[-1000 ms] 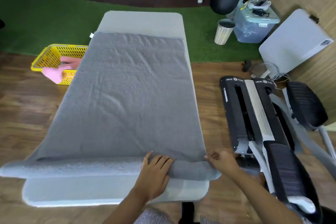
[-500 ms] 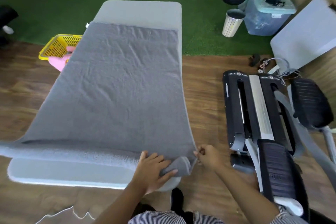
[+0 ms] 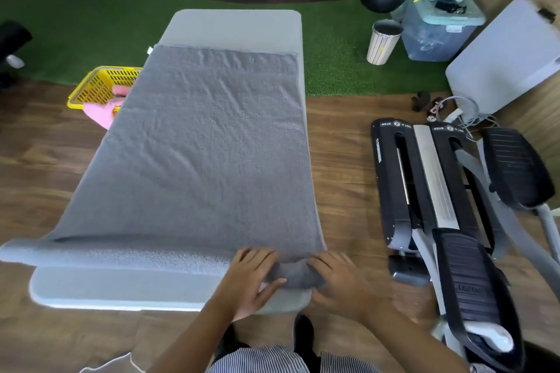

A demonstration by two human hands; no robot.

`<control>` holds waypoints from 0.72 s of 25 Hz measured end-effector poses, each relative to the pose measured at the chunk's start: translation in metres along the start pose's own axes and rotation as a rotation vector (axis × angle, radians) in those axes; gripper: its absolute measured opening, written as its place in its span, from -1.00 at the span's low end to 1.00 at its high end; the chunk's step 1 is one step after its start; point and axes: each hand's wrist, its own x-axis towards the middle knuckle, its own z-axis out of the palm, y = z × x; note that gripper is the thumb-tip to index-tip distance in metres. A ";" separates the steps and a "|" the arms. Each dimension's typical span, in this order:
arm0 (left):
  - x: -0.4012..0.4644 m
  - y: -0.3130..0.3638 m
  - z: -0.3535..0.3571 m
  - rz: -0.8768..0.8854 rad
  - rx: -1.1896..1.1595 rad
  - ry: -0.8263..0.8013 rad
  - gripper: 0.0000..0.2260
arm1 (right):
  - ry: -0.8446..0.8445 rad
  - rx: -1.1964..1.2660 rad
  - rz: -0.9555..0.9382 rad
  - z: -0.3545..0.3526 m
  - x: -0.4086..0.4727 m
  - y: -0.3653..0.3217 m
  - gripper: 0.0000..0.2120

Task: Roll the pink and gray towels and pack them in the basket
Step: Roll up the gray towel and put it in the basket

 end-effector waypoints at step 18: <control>-0.194 -0.322 -0.147 -0.371 0.164 0.194 -0.50 | 0.134 -0.074 0.558 0.008 0.035 -0.053 -0.60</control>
